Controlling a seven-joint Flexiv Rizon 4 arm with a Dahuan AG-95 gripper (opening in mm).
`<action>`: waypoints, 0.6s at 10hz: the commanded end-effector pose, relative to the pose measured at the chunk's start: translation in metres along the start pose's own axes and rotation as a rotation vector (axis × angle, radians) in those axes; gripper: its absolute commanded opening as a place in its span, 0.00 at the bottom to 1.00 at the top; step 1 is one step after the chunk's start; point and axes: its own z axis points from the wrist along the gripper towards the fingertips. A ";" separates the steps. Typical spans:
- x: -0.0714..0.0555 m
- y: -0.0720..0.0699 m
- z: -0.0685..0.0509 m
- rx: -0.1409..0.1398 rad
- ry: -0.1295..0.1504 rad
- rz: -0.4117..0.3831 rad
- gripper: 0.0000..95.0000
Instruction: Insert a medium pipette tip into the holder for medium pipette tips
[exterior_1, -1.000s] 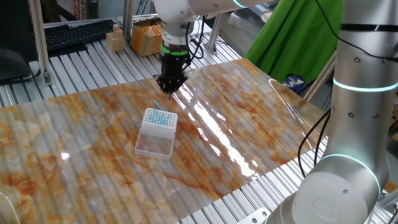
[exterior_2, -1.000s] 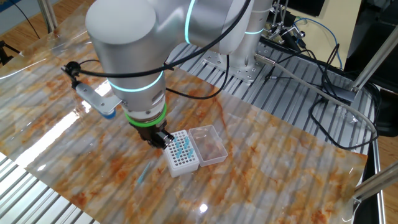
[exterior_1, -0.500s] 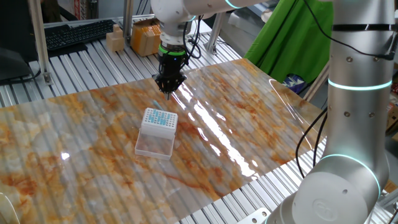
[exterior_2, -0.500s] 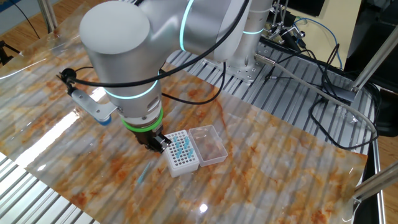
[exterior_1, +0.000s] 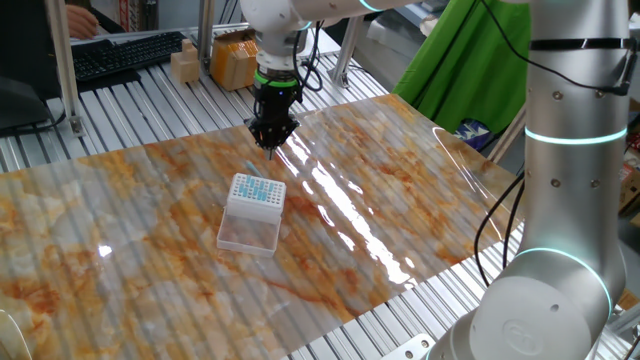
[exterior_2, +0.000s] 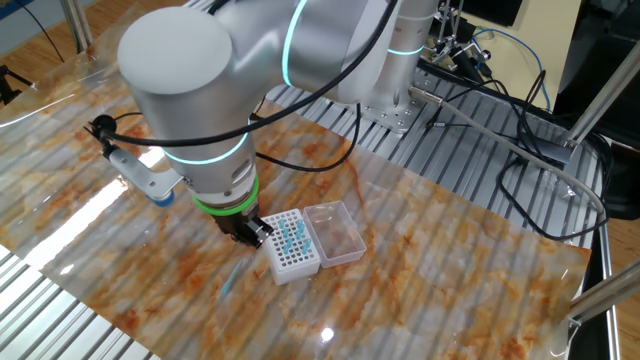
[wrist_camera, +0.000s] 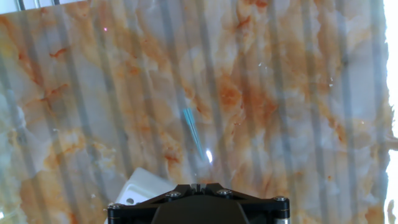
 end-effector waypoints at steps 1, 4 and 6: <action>-0.001 0.000 0.000 0.005 -0.002 0.002 0.00; -0.001 0.000 0.000 0.004 -0.002 -0.001 0.00; -0.001 0.000 0.000 -0.001 -0.026 -0.001 0.00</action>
